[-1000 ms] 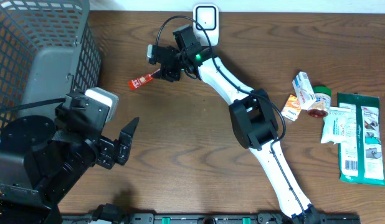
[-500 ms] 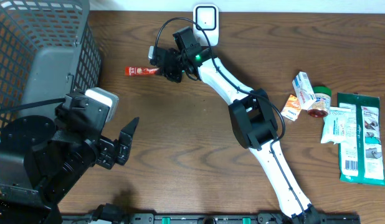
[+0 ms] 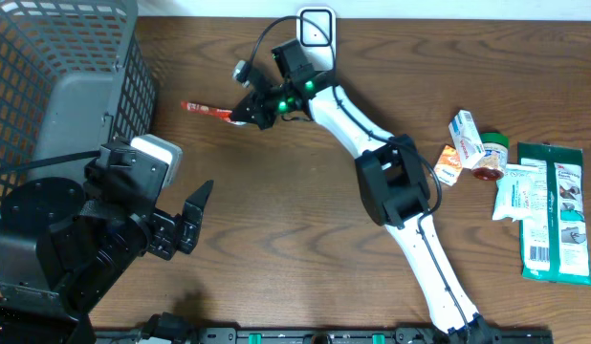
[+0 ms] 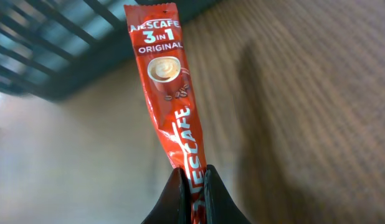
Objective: Scan the item barcode
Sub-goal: 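Lift the Nescafe stick and swing it right past the scanner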
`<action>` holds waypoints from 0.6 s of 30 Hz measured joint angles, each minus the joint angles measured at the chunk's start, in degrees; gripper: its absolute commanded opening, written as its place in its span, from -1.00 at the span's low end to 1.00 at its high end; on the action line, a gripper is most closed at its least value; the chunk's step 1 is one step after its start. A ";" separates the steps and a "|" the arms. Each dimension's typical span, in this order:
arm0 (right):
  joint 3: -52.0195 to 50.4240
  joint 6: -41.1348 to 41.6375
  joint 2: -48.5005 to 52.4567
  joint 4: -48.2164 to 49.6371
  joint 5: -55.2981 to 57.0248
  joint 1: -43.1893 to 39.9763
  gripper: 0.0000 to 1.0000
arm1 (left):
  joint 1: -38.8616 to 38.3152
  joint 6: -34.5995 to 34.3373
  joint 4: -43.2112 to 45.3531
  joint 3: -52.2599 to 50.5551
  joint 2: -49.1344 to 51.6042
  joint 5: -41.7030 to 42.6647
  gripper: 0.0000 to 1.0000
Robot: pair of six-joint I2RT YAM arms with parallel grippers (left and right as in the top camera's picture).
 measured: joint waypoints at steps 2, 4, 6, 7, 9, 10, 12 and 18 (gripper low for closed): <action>0.00 8.39 -0.39 2.05 -5.77 -1.36 -0.98 | 0.00 0.02 0.00 0.00 0.00 0.00 0.72; 0.00 16.85 -0.81 4.63 -11.47 -2.80 -0.98 | 0.00 0.02 0.00 0.00 0.00 0.00 0.72; 0.00 27.08 -1.18 8.90 -17.75 -4.52 -0.98 | 0.00 0.02 0.00 0.00 0.00 0.00 0.72; 0.00 30.12 -1.27 9.99 -19.65 -5.09 -0.98 | 0.00 0.02 0.02 0.00 0.00 0.00 0.72; 0.00 40.46 -1.49 13.40 -24.68 -6.32 -0.98 | 0.00 0.02 0.02 0.00 0.00 0.00 0.72; 0.00 44.15 -1.51 14.64 -26.29 -6.51 -0.98 | 0.00 0.02 0.02 0.00 0.00 0.02 0.72; 0.00 49.92 -1.51 15.67 -28.37 -6.47 -0.98 | 0.00 0.02 0.00 0.00 0.00 0.00 0.72; 0.00 65.16 -1.51 15.76 -31.52 -5.92 -0.98 | 0.00 0.02 0.00 0.00 0.00 0.02 0.72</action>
